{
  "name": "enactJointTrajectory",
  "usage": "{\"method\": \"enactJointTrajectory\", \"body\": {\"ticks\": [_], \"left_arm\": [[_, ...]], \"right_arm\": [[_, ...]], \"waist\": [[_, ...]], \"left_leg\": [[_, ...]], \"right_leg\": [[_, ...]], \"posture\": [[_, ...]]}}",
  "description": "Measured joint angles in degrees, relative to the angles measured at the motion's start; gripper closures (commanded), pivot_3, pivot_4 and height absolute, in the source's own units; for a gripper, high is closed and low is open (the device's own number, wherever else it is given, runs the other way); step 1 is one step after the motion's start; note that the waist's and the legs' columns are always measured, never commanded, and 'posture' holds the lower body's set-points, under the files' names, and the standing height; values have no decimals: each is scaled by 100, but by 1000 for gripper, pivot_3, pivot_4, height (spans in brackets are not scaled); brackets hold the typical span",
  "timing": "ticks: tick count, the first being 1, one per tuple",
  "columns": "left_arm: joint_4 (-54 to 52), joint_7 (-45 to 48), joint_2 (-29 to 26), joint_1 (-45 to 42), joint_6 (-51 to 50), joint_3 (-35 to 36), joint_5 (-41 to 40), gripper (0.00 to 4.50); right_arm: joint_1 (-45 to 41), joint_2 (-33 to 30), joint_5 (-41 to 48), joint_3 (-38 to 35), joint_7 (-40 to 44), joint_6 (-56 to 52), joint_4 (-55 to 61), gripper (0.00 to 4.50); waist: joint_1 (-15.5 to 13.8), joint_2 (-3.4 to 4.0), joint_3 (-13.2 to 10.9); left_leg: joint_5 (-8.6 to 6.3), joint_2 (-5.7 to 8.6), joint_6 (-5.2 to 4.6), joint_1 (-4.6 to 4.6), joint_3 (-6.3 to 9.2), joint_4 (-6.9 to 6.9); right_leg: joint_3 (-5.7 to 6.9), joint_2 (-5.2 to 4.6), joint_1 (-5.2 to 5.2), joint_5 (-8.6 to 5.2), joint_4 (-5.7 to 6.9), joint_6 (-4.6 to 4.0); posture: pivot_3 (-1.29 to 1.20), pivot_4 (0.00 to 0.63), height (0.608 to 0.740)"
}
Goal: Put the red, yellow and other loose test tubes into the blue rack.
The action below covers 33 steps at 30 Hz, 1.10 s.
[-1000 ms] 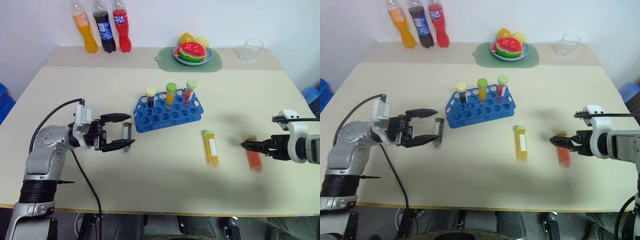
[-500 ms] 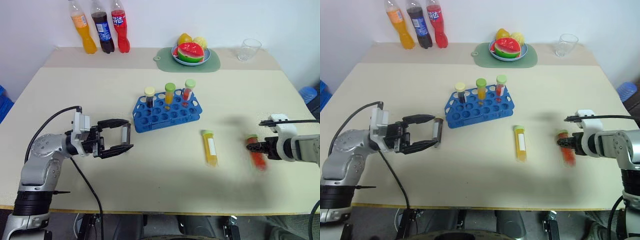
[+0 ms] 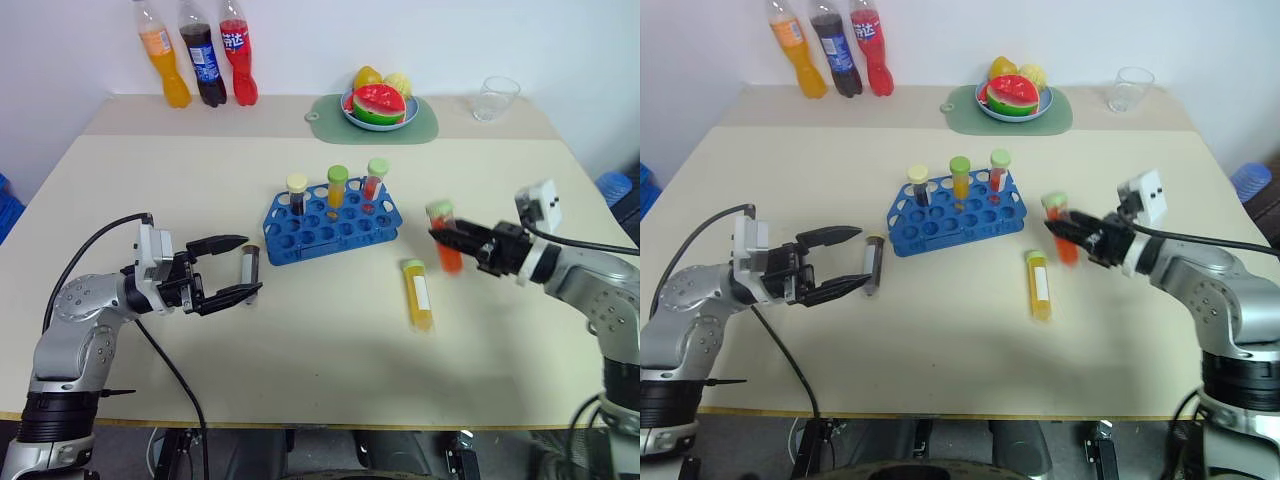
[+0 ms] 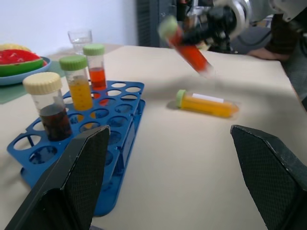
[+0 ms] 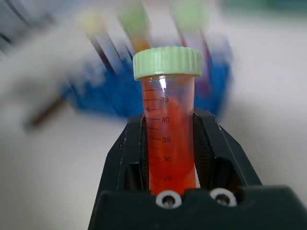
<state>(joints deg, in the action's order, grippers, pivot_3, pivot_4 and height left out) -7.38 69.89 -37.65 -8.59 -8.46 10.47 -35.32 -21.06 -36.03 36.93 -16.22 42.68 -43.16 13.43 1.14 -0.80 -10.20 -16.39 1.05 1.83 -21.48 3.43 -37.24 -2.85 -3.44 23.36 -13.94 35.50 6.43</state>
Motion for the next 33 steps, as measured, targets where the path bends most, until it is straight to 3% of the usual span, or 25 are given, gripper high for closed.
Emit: {"method": "enactJointTrajectory", "body": {"ticks": [8, 15, 22, 33], "left_arm": [[311, -138, 52, -194, 24, 63, -4, 332], [391, -339, 117, -233, 42, 167, -4, 332], [317, -458, 69, -98, 38, 240, -16, 332], [264, -531, 46, -87, 31, 295, -23, 332]], "right_arm": [[-587, 2014, -1700, 1015, -616, 3577, -2125, 3725], [-1210, 2625, -2360, 1153, -939, 5618, -3867, 3725], [-1294, 2652, -2436, 1143, -952, 6317, -4392, 3725], [-929, 2642, -2258, 1137, -956, 6219, -3922, 3725]], "waist": [[0, 5, -3], [14, 7, -4], [26, 7, -3], [32, 7, -3]], "left_leg": [[2, 9, 3, -5, 0, 6], [4, 10, 7, 2, 2, 6], [4, 8, 8, 6, 3, 6], [5, 9, 9, 8, 5, 6]], "right_leg": [[-1, -14, 23, 1, 29, -2], [-1, -14, 24, 0, 41, -4], [-2, -14, 23, -2, 49, -6], [-2, -13, 23, -3, 52, -8]], "posture": [[0, 150, 740], [0, 150, 740], [0, 150, 740], [0, 150, 740]]}}
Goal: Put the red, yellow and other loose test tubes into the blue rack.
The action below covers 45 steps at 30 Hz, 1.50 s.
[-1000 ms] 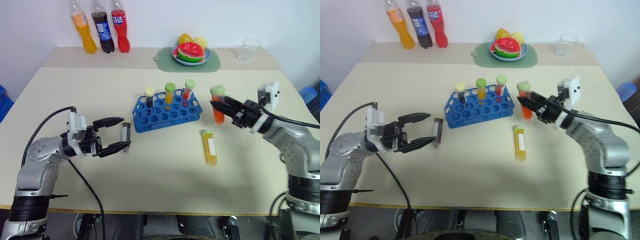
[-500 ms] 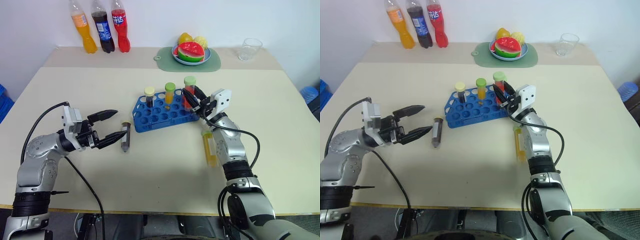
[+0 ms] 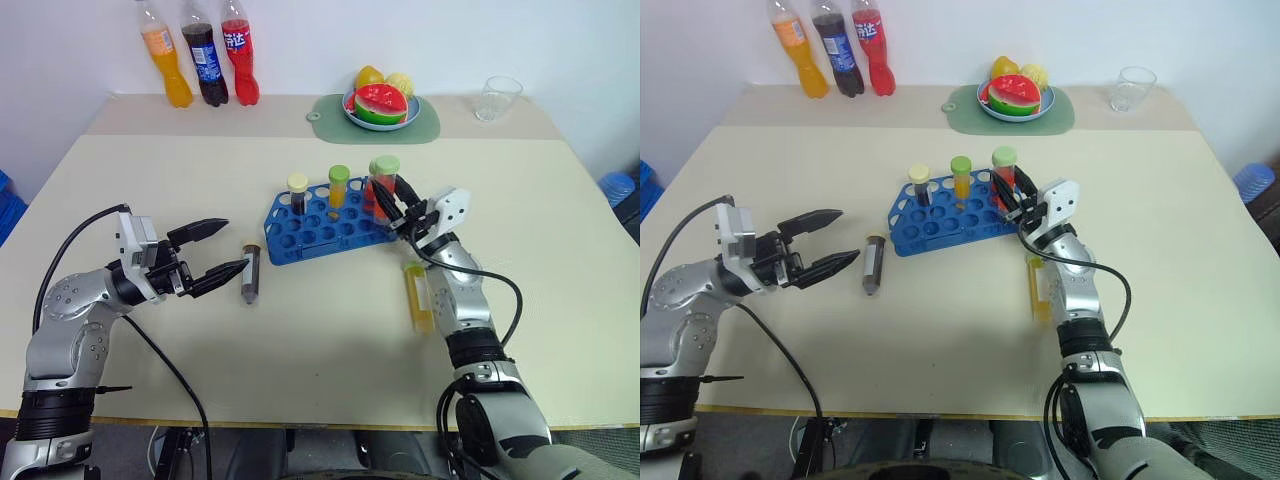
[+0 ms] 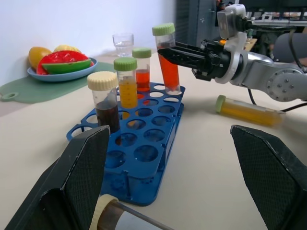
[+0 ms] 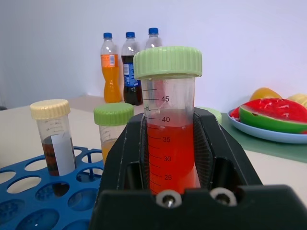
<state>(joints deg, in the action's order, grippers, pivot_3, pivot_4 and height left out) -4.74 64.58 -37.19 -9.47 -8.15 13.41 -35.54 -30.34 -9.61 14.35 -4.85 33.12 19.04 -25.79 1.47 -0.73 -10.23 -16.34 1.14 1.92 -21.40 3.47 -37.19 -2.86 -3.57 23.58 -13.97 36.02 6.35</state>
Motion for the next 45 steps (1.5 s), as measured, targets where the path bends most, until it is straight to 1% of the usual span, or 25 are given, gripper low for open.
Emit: {"method": "enactJointTrajectory", "body": {"ticks": [6, 14, 21, 23, 24, 27, 30, 33, 35, 38, 40, 43, 45], "left_arm": [[1, 1, 3, -10, -1, -1, 0, 332], [-3, -3, 28, -25, -36, -37, 0, 332], [-40, -12, 23, 31, -48, -28, -5, 332], [-49, -29, 23, 39, -48, -18, -6, 332], [-54, -41, 23, 48, -48, -17, -7, 332], [-62, -63, 26, 76, -48, -16, -7, 332], [-62, -84, 40, 74, -44, -16, -7, 332], [-60, -95, 75, 64, -33, -23, -5, 332], [-40, -94, 133, 49, -15, -43, -1, 332], [16, -76, 189, 17, 19, -94, 8, 332], [39, -56, 250, 1, 44, -113, 13, 332], [102, -33, 326, -36, 103, -146, 41, 332], [142, -25, 377, -39, 117, -172, 74, 332]], "right_arm": [[63, 21, -72, 22, -84, 22, 26, 3725], [-236, 308, -176, -4, -240, 392, -882, 3725], [-342, 438, -44, -72, -123, 526, -1149, 3725], [-342, 452, 61, -125, -16, 504, -1158, 2663], [-342, 449, 52, -138, -24, 526, -1168, 2237], [-353, 416, -134, -128, -232, 735, -1178, 773], [-329, 261, -304, -71, -337, 623, -1042, 773], [-119, 9, -469, 46, -451, 52, -229, 773], [147, -252, -692, 137, -711, -803, 745, 773], [496, -854, -883, 261, -865, -2760, 2364, 773], [598, -1363, -716, 264, -779, -4289, 3350, 773], [563, -2013, -163, 68, -573, -6380, 4263, 773], [442, -2291, 96, -114, -579, -7670, 4561, 773]], "waist": [[91, 0, 0], [117, 0, 0], [197, 0, 0], [208, 1, 0], [214, 1, -1], [233, 1, -1], [233, 4, -2], [215, 6, -3], [182, 7, -4], [95, 9, -5], [59, 9, -6], [27, 8, -5], [10, 7, -5]], "left_leg": [[0, 0, 0, 0, 0, 0], [0, -1, 1, 4, 0, 0], [0, -5, 1, 7, 0, 1], [0, -6, 1, 6, 1, 1], [0, -6, 1, 6, 1, 2], [0, -6, 1, 4, 2, 3], [1, -5, 1, 1, 1, 3], [1, -6, 1, -4, 2, 3], [1, -5, 1, -8, 2, 3], [1, -4, 1, -13, 2, 1], [1, -3, 1, -13, 2, 0], [0, -3, 0, -12, 2, -2], [0, -3, 0, -12, 1, -1]], "right_leg": [[0, 0, 0, 0, 1, 0], [-1, 1, -1, 0, 5, -1], [-4, 4, -1, 0, 8, -1], [-4, 3, 0, 0, 8, -1], [-4, 2, 0, 0, 8, -1], [-4, 2, 3, 0, 8, -1], [-4, -1, 5, 0, 8, -1], [-4, -4, 9, -1, 7, -1], [-4, -6, 12, -1, 7, -1], [-5, -8, 18, -1, 8, -1], [-5, -8, 16, -1, 6, -2], [-3, -8, 9, -7, 0, -12], [-4, -8, 10, -10, -2, -17]], "posture": [[0, 150, 740], [0, 150, 740], [0, 150, 740], [0, 150, 740], [0, 150, 740], [0, 150, 740], [0, 150, 740], [0, 150, 740], [0, 150, 740], [0, 150, 740], [0, 150, 740], [0, 150, 740], [0, 150, 740]]}}
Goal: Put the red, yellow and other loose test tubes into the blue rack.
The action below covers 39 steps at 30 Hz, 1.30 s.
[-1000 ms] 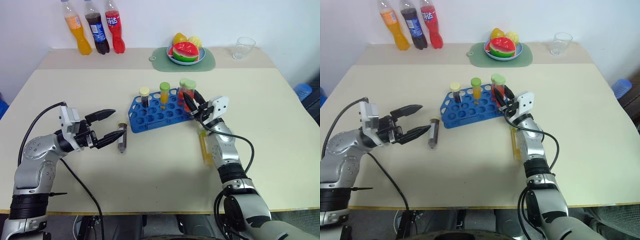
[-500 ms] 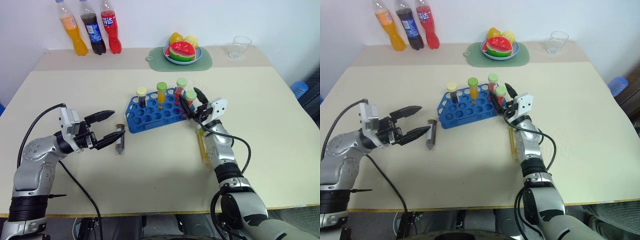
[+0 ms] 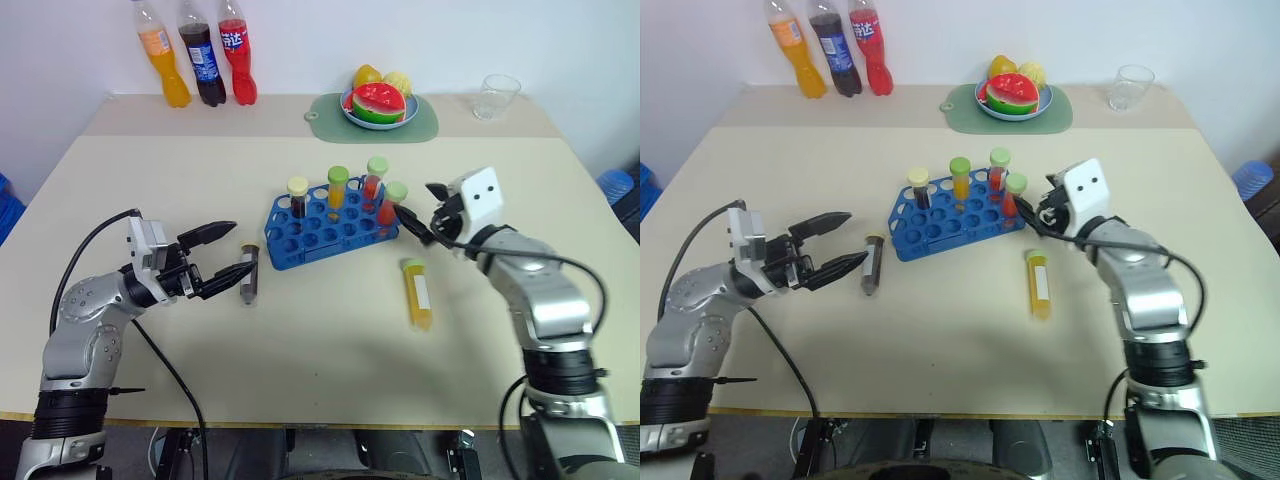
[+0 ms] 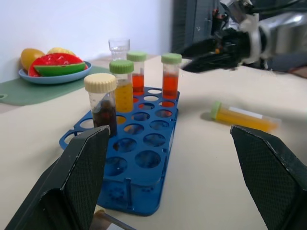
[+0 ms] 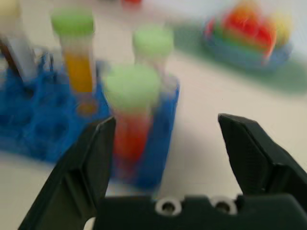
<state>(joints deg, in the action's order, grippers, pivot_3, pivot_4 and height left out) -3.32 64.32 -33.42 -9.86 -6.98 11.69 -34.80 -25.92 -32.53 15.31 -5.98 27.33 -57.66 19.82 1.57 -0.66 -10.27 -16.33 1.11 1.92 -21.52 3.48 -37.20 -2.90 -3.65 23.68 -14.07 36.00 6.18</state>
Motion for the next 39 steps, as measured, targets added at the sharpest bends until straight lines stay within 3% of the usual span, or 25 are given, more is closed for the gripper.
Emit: {"method": "enactJointTrajectory", "body": {"ticks": [4, 7, 11, 20, 27, 33, 36, 39], "left_arm": [[36, 48, 79, -53, 18, -125, 47, 332], [103, 59, 119, -97, 29, -151, 54, 332], [115, 65, 179, -120, 66, -177, 62, 332], [101, 46, 196, -78, 101, -180, 63, 332], [-21, 5, 94, 78, 70, -165, 57, 332], [-181, -91, 30, 232, 0, -125, 47, 332], [-228, -120, 26, 261, -9, -122, 43, 332], [-273, -144, 15, 290, -22, -115, 39, 332]], "right_arm": [[-557, -232, 528, -559, -3, -2640, 154, 773], [-590, -603, 1140, -647, 10, -3371, 180, 773], [-430, -578, 2258, -759, -391, -3448, -104, 773], [-383, -505, 4513, -691, -2201, -3448, -723, 773], [-365, -508, 4923, -221, -2960, -3443, -866, 773], [-357, -552, 4469, 230, -2977, -3414, -390, 773], [-293, -570, 4067, 508, -2881, -3342, -77, 1552], [-215, -651, 3671, 672, -2756, -3183, 54, 2892]], "waist": [[-30, 1, -1], [-64, 1, 0], [-63, -2, -1], [-47, -2, -1], [-47, -4, 0], [-44, -15, 6], [-46, -24, 12], [-47, -26, 13]], "left_leg": [[0, 0, 0, -1, 0, 2], [-2, 0, -3, -4, 1, 6], [-2, 3, -4, -7, -3, 3], [-2, 0, -4, -7, -3, 3], [-2, -3, -4, -6, -2, 4], [-2, -5, -4, -1, -1, 4], [-2, -5, -4, 1, 0, 3], [-2, -6, -4, 1, 0, 4]], "right_leg": [[1, 5, 3, 0, 1, 1], [6, 5, 2, 1, -4, 4], [5, 2, 1, 3, -6, 8], [5, 6, 2, 3, -5, 8], [5, 7, 1, 2, -6, 8], [5, 9, -3, 0, -7, 5], [6, 10, -8, -7, -12, -6], [6, 10, -11, -8, -22, -8]], "posture": [[0, 150, 740], [0, 150, 740], [0, 150, 740], [0, 150, 740], [0, 150, 740], [0, 150, 740], [0, 150, 740], [0, 150, 740]]}}
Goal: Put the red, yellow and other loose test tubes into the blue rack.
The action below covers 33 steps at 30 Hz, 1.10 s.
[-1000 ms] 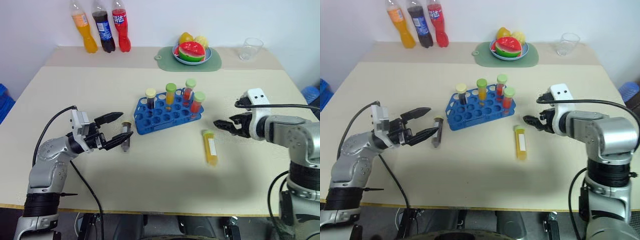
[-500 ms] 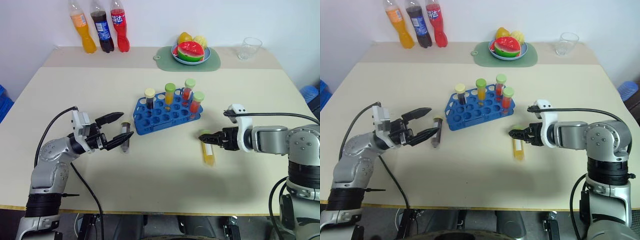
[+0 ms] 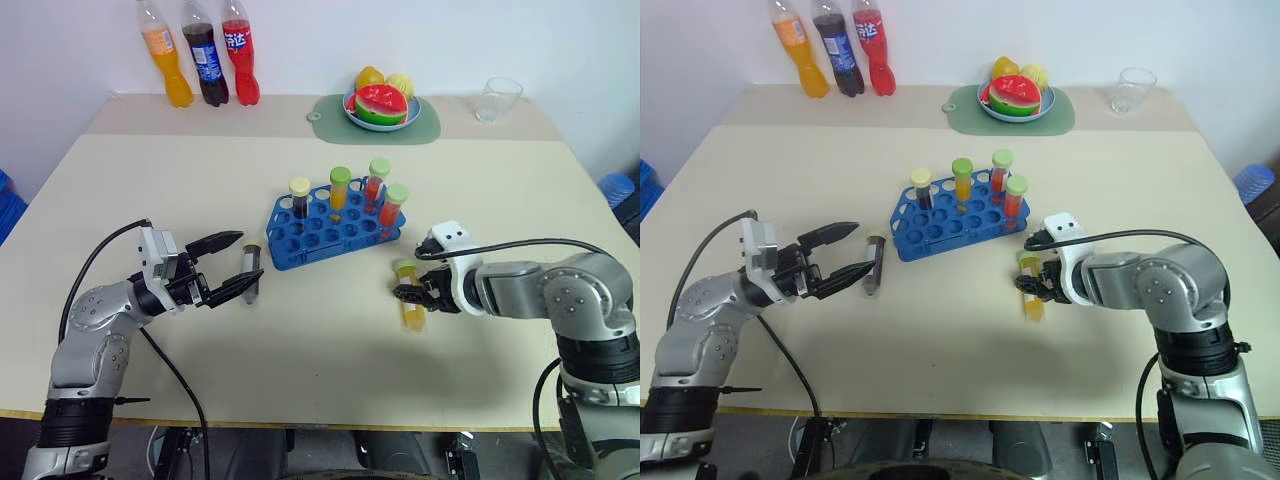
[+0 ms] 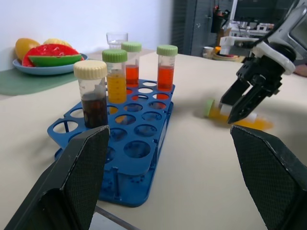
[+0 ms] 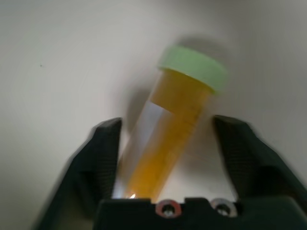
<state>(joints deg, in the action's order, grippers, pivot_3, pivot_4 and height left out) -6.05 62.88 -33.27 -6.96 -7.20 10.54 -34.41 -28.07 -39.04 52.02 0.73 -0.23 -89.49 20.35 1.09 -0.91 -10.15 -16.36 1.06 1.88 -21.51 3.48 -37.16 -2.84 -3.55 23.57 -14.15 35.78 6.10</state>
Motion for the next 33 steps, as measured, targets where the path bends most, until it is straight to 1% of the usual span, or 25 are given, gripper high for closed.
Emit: {"method": "enactJointTrajectory", "body": {"ticks": [5, 9, 11, 13, 15, 18, 20, 23, 27, 30, 33], "left_arm": [[-47, -47, -17, 17, -11, 5, -2, 332], [-48, -56, -22, 22, -15, 7, -5, 332], [-46, -58, -22, 18, -17, 14, -6, 332], [-46, -59, -22, -4, -16, 17, -6, 332], [-18, -66, -18, -15, -16, 37, -6, 332], [51, -91, -5, -61, -17, 56, -7, 332], [113, -95, 11, -62, -16, 77, -7, 332], [200, -106, 30, -79, -14, 103, -7, 332], [277, -178, 108, -138, -8, 120, -5, 332], [278, -218, 130, -154, -8, 162, -5, 332], [276, -250, 131, -147, -8, 173, -6, 332]], "right_arm": [[105, -33, -434, 115, 393, 262, 114, 2892], [312, 0, -620, 80, 901, 788, 144, 2892], [421, 205, -621, -39, 1441, 1527, 211, 2892], [474, 347, -711, -73, 2224, 2649, 375, 2892], [476, 668, -869, -170, 2988, 3855, 381, 2892], [413, 1124, -1258, -137, 3558, 5219, 149, 2892], [328, 1443, -1664, -59, 3627, 5941, -259, 2892], [144, 2138, -2322, 105, 3517, 7064, -1044, 2892], [-39, 2996, -3211, 331, 3224, 8656, -2455, 2892], [-195, 3361, -3576, 312, 3041, 9570, -3467, 2892], [-388, 3504, -3798, 276, 2958, 10266, -4142, 2892]], "waist": [[12, -2, 1], [20, 2, -3], [19, 6, -10], [6, 12, -14], [5, 9, -15], [4, 8, -15], [2, 9, -15], [18, 9, -15], [16, 12, -17], [12, 13, -18], [11, 15, -19]], "left_leg": [[-1, 0, -1, 1, -1, 1], [-1, -2, -1, -1, -3, 1], [-1, -3, -1, -4, -3, 3], [-2, -3, -3, -6, -2, 6], [-2, -2, -3, -7, -2, 7], [-3, -2, -5, -6, 0, 6], [-3, 1, -4, -4, -1, 4], [-3, 1, -4, -1, -1, 7], [-2, 3, -1, -2, -1, 13], [-1, 5, 2, -4, -1, 13], [0, 5, 3, -3, 0, 12]], "right_leg": [[0, 4, -2, 1, -9, 1], [0, 6, -2, 1, -14, 2], [1, 11, -1, 9, -18, 17], [2, 12, 0, 10, -23, 20], [6, 12, -4, 11, -30, 21], [6, 8, -6, 12, -30, 21], [6, 2, -5, 12, -28, 21], [6, 5, -3, 12, -24, 19], [5, 1, 7, 13, -12, 18], [3, -5, 11, 13, -4, 18], [3, -7, 11, 13, 1, 18]], "posture": [[0, 150, 740], [0, 150, 740], [0, 150, 740], [0, 150, 740], [0, 150, 740], [0, 150, 740], [0, 150, 740], [0, 150, 740], [0, 150, 740], [0, 150, 740], [0, 150, 740]]}}
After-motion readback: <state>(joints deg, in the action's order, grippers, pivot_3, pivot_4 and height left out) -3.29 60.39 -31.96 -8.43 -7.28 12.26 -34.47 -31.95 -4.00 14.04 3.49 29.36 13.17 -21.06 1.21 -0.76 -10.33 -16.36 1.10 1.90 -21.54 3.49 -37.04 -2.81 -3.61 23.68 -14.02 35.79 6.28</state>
